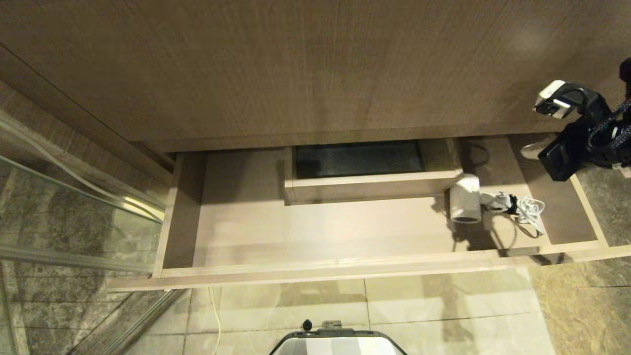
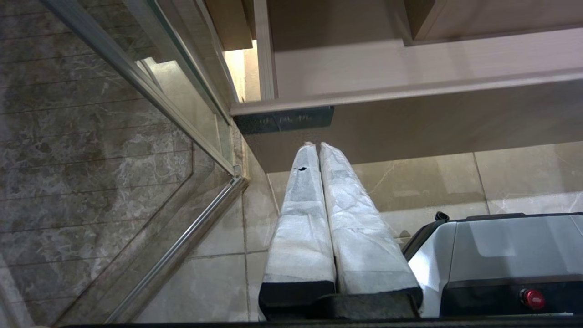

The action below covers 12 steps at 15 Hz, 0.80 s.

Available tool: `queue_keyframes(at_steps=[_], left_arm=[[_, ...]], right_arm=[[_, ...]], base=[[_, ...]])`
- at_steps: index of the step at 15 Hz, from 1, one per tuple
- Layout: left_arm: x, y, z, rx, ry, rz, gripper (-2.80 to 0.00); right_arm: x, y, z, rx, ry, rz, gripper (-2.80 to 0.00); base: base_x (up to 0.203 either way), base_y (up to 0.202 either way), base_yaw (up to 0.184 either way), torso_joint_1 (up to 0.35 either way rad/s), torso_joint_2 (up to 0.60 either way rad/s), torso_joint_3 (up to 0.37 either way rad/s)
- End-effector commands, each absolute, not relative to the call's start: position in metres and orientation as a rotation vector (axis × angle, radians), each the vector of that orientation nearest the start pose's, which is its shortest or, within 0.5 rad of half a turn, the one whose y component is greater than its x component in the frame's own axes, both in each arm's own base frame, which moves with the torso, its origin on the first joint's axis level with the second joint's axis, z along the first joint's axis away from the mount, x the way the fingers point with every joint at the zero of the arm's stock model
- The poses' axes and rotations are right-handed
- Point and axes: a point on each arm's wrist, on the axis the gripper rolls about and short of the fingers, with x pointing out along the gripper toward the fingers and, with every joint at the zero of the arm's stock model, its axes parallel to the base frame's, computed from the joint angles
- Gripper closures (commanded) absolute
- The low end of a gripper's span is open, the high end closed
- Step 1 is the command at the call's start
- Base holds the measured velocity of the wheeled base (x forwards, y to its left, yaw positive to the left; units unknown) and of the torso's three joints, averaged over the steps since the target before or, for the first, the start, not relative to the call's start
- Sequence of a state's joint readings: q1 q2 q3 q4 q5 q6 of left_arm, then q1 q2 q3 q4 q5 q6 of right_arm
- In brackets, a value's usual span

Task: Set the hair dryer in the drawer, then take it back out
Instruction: Pull open the drawer

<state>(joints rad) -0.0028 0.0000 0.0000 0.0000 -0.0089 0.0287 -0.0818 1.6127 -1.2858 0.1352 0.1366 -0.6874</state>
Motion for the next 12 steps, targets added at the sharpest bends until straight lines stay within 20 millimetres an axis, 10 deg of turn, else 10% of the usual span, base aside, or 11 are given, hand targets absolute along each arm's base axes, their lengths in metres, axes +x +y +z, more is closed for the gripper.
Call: queue_keyframes(at_steps=[1,5,6,12], left_arm=[[-0.023,0.0,0.075,0.029,0.001,-0.012,0.0],[-0.023,0.0,0.075,0.029,0.001,-0.011,0.0],[-0.023,0.0,0.075,0.029,0.001,-0.011,0.0],[-0.023,0.0,0.075,0.029,0.001,-0.012,0.0]], right_arm=[[0.304,-0.027,0.253,-0.617,0.48,0.214,0.0],[0.31,-0.031,0.228,-0.626,0.56,0.239,0.0],[0.313,-0.036,0.223,-0.658,0.58,0.239,-2.8],[0.326,-0.065,0.195,-0.907,0.67,0.327,-2.8]], base=[[0.0,0.0,0.0,0.0,0.0,0.0],[0.0,0.0,0.0,0.0,0.0,0.0],[0.0,0.0,0.0,0.0,0.0,0.0],[0.0,0.0,0.0,0.0,0.0,0.0]])
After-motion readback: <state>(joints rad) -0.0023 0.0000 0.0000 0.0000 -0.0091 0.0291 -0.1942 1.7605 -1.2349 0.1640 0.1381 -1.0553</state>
